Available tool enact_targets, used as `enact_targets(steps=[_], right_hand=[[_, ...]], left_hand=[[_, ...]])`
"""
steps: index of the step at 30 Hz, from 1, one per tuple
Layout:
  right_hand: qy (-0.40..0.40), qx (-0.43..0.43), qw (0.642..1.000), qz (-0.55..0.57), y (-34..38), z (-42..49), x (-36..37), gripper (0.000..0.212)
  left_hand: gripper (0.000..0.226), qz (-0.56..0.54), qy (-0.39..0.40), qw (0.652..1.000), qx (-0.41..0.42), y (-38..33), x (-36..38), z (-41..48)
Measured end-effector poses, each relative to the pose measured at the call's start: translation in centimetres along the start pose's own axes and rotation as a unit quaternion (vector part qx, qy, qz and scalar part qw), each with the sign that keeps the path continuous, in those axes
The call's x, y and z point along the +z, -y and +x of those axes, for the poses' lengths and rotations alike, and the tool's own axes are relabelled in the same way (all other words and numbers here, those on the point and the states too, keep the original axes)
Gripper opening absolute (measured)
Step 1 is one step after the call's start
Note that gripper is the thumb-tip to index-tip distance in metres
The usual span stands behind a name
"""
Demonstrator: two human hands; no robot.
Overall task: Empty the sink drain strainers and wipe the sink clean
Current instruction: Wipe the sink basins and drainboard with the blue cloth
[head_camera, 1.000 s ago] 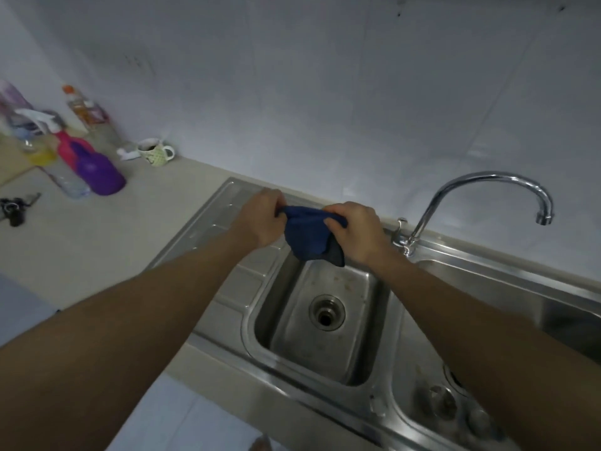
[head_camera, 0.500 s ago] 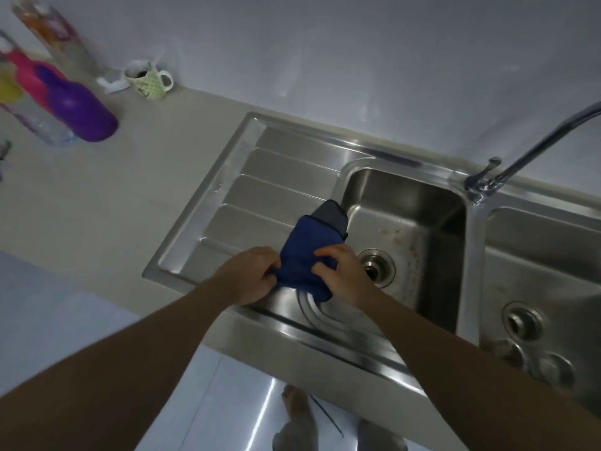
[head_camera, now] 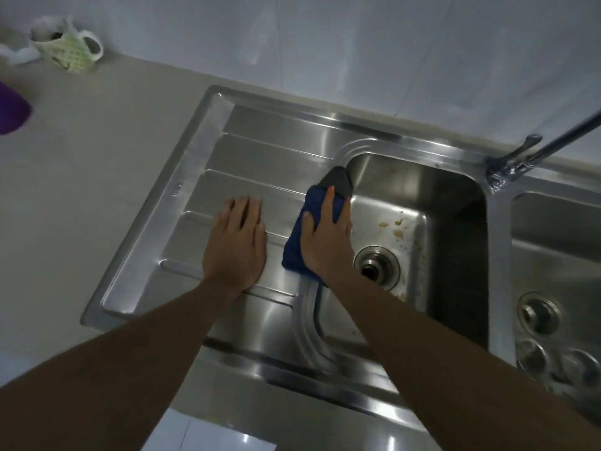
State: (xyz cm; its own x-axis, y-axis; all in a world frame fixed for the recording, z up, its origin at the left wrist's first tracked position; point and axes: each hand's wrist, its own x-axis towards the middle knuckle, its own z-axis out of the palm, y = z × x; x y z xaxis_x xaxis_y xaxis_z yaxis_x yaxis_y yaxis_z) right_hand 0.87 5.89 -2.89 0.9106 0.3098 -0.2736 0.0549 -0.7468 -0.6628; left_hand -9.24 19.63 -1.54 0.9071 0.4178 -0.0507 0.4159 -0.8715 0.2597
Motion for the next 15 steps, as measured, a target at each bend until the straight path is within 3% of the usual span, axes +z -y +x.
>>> enact_targets(steps=[6,11,15], right_hand=[[-0.063,0.031,0.997,-0.024,1.6,7.6,-1.2,0.062],[-0.084,-0.066,0.992,-0.068,-0.2,2.6,0.3,0.06],[-0.066,-0.099,0.985,-0.128,0.1,7.1,-1.1,0.061]], left_hand=[[0.059,0.044,-0.005,0.999,0.011,0.5,1.2,0.8],[0.06,0.058,0.006,0.998,0.012,0.4,1.3,0.5],[0.061,0.067,0.004,0.998,0.012,0.3,1.3,0.8]])
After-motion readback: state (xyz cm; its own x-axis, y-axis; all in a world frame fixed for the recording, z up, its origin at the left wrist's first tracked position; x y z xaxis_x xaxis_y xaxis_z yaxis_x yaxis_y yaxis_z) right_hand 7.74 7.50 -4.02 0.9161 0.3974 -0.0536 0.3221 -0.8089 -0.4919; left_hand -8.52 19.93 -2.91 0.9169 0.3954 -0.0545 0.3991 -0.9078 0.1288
